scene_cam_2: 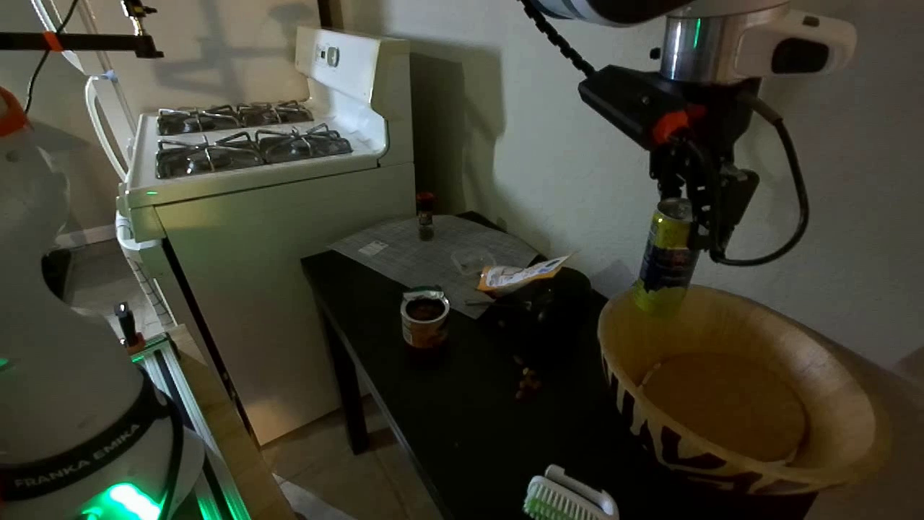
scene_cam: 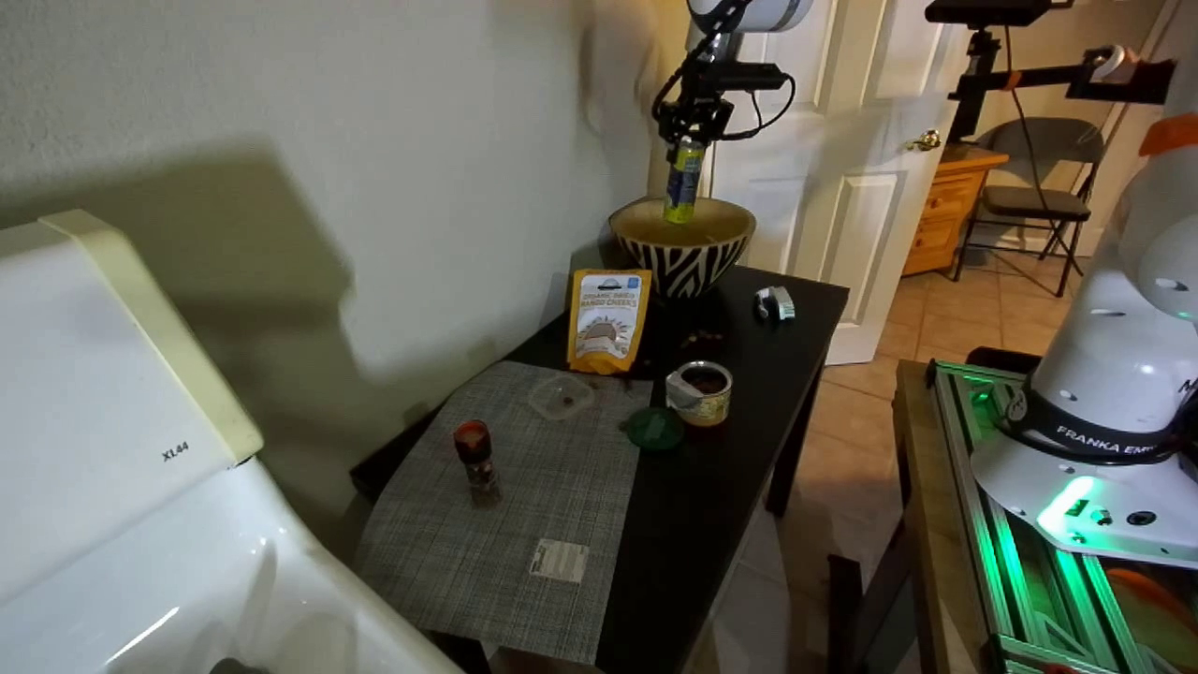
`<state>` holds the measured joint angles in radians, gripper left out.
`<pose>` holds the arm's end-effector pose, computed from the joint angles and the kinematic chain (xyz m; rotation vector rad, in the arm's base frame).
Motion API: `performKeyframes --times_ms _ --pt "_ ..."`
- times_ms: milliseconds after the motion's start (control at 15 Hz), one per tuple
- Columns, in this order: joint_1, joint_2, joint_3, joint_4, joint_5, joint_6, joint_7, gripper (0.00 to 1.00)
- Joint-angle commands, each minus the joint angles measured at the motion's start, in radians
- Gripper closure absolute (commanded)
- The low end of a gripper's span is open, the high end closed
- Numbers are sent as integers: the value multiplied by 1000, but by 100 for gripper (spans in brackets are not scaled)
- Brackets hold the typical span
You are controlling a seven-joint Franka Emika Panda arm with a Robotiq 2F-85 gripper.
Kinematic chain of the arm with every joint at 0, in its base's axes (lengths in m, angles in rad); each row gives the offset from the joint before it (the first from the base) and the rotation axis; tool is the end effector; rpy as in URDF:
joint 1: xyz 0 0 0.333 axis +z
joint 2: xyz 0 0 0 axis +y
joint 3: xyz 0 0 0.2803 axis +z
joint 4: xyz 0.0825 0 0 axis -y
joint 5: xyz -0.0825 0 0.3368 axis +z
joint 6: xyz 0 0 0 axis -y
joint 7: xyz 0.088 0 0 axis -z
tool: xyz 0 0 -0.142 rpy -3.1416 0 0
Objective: Put the can in the brown bowl
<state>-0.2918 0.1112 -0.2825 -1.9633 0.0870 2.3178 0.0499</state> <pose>0.4800 -0.3025 0.3980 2.9201 -1.0163 0.3887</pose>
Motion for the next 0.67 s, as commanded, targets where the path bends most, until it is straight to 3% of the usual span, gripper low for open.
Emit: performKeyframes --times_ms 0,333,600 --pt "-21 72 0 7 83 44 0 62" --pt "-26 185 2 -13 77 172 17 62" --pt "2 233 -7 -31 12 161 61 62"
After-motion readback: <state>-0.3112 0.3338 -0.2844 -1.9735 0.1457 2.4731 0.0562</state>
